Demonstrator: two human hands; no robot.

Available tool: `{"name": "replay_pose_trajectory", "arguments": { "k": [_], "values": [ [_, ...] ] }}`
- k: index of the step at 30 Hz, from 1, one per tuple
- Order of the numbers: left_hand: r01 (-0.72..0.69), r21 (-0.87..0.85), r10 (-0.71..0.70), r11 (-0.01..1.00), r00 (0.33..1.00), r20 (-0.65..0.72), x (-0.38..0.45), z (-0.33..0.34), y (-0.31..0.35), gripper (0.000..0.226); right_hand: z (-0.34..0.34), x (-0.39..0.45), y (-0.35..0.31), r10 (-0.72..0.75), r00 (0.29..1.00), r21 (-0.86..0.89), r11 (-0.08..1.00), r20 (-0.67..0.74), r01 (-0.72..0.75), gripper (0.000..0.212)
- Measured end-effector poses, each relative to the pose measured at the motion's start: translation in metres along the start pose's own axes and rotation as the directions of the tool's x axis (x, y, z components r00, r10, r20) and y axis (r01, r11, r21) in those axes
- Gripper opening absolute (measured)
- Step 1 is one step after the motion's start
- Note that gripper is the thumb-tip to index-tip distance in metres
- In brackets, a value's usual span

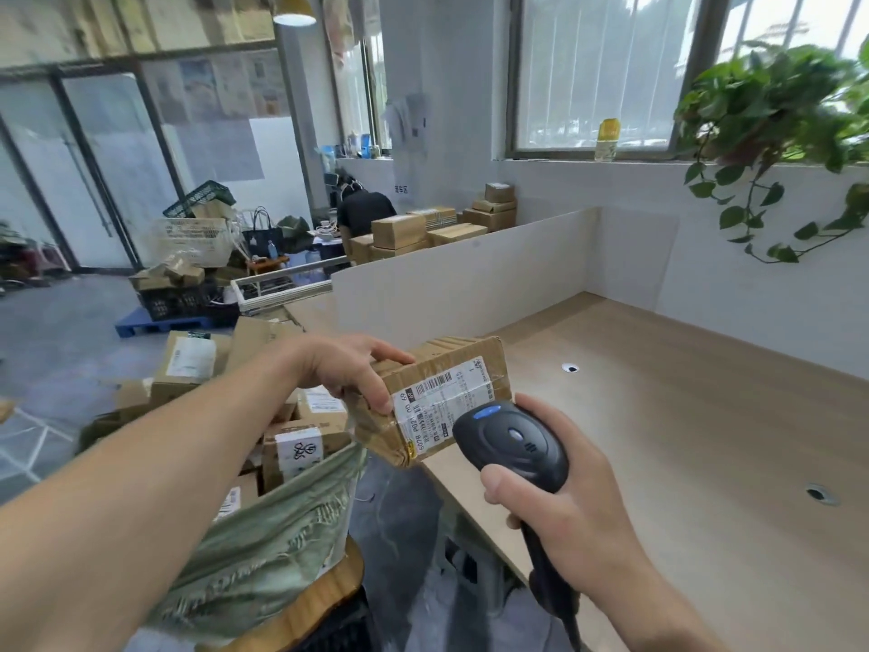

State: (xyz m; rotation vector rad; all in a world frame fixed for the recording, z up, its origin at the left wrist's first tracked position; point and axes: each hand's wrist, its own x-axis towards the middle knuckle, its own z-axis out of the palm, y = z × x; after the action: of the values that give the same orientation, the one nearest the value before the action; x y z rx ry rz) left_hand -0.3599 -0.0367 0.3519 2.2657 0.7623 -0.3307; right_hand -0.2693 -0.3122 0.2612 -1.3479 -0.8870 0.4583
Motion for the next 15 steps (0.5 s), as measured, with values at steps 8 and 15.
{"name": "replay_pose_trajectory", "arguments": {
  "k": [8, 15],
  "values": [
    [-0.006, -0.017, 0.006, 1.000, 0.999, -0.033, -0.007, -0.043, -0.059, 0.075, 0.069, 0.026, 0.006, -0.010, 1.000, 0.004, 1.000, 0.029, 0.010, 0.061],
    [-0.007, -0.042, 0.004, 0.999, 0.998, -0.062, -0.013, -0.065, -0.090, 0.077, 0.107, 0.048, 0.015, 0.007, 0.998, 0.035, 0.999, 0.064, -0.009, 0.065]
  ]
}}
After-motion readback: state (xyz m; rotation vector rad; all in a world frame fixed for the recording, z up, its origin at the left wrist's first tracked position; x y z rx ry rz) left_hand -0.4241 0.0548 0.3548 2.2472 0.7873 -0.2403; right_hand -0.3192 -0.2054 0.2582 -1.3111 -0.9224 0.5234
